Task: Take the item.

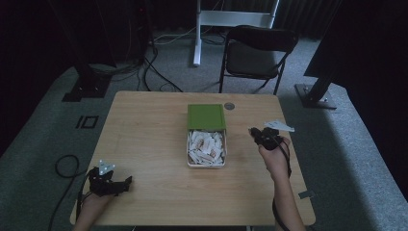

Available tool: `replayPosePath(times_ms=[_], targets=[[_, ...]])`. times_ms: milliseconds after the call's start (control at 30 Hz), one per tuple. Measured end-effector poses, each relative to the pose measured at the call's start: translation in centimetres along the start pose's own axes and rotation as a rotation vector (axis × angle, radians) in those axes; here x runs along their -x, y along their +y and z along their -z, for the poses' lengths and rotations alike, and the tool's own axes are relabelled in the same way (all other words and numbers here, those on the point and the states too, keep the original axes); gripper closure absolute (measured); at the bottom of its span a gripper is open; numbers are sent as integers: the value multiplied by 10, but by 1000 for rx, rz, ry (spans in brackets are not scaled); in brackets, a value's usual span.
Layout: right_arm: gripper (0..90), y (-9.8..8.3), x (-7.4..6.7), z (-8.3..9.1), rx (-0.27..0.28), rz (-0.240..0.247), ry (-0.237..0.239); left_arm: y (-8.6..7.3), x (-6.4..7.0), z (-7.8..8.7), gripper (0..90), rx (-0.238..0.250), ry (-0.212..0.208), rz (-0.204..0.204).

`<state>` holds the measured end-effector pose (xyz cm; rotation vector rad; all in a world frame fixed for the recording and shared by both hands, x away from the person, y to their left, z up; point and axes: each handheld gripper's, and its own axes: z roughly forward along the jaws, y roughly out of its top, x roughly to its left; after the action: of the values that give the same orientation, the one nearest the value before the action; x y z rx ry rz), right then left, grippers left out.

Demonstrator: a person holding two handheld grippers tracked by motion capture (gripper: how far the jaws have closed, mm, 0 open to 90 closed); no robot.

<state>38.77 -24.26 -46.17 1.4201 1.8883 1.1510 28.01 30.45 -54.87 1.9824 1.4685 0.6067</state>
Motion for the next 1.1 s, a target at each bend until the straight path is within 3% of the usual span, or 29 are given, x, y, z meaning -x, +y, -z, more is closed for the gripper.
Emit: replayPosePath(times_ms=[267, 400, 633, 700, 767, 800, 900, 1000, 1067, 1100], targets=[[865, -12, 17, -29, -38, -37, -72, 0, 0, 0, 27, 0, 0, 0], [863, -11, 22, -43, -31, -12, -84, 0, 0, 0, 27, 0, 0, 0], [860, -18, 24, -67, -15, -11, -88, 0, 0, 0, 27, 0, 0, 0], [860, -21, 24, -75, -21, 14, -122, 0, 0, 0, 27, 0, 0, 0], [861, -25, 24, -83, -25, -2, -118, 0, 0, 0, 28, 0, 0, 0], [861, -26, 24, -86, -29, 13, -137, 0, 0, 0, 27, 0, 0, 0], [855, -30, 23, -94, -35, 5, -124, 0, 0, 0, 28, 0, 0, 0], [829, -35, 20, -100, -62, 27, -114, 0, 0, 0, 27, 0, 0, -1], [792, -37, 19, -101, -71, 3, -98, 0, 0, 0, 28, 0, 0, 0], [729, -37, 18, -101, -62, -7, -87, 0, 0, 0, 27, 0, 0, 0]])
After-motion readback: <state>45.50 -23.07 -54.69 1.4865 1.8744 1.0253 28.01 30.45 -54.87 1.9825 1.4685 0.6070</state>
